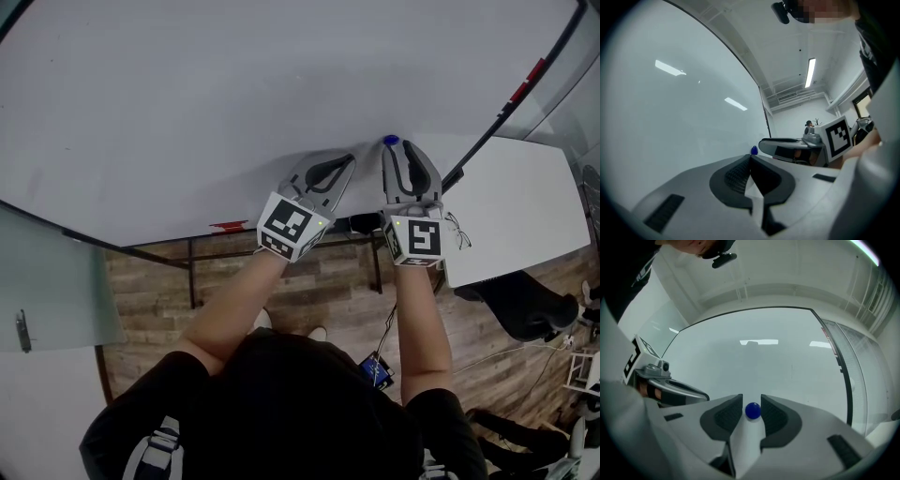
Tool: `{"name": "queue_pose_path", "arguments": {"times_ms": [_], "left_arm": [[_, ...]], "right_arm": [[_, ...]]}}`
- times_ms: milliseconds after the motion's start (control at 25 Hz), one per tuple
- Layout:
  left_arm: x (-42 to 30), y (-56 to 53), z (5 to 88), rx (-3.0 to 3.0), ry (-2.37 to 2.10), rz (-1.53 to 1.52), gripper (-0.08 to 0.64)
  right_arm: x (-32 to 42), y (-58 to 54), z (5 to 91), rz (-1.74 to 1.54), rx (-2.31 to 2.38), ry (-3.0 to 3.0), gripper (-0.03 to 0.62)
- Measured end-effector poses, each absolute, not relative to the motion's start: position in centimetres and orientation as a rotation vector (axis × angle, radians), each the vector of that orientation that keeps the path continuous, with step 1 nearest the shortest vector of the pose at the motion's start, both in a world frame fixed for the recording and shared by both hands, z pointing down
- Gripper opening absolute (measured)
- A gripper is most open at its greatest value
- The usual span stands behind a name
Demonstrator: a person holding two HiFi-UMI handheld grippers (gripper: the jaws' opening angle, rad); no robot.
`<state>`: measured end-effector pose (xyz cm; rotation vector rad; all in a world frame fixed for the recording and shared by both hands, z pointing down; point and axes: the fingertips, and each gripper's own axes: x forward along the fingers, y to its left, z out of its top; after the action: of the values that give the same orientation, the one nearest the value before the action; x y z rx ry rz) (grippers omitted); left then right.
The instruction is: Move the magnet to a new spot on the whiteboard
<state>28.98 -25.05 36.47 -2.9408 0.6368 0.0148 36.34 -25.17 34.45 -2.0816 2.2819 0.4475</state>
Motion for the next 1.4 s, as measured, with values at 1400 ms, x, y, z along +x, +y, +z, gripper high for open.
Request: {"name": "queue_pose_path", "arguments": {"times_ms": [1400], "left_arm": [[10.9,-15.4,35.2,-3.006,0.497,0.056,0.005]], "right_arm": [[16.3,-12.9,35.2,0.149,-1.724,2.618,0.000]]}}
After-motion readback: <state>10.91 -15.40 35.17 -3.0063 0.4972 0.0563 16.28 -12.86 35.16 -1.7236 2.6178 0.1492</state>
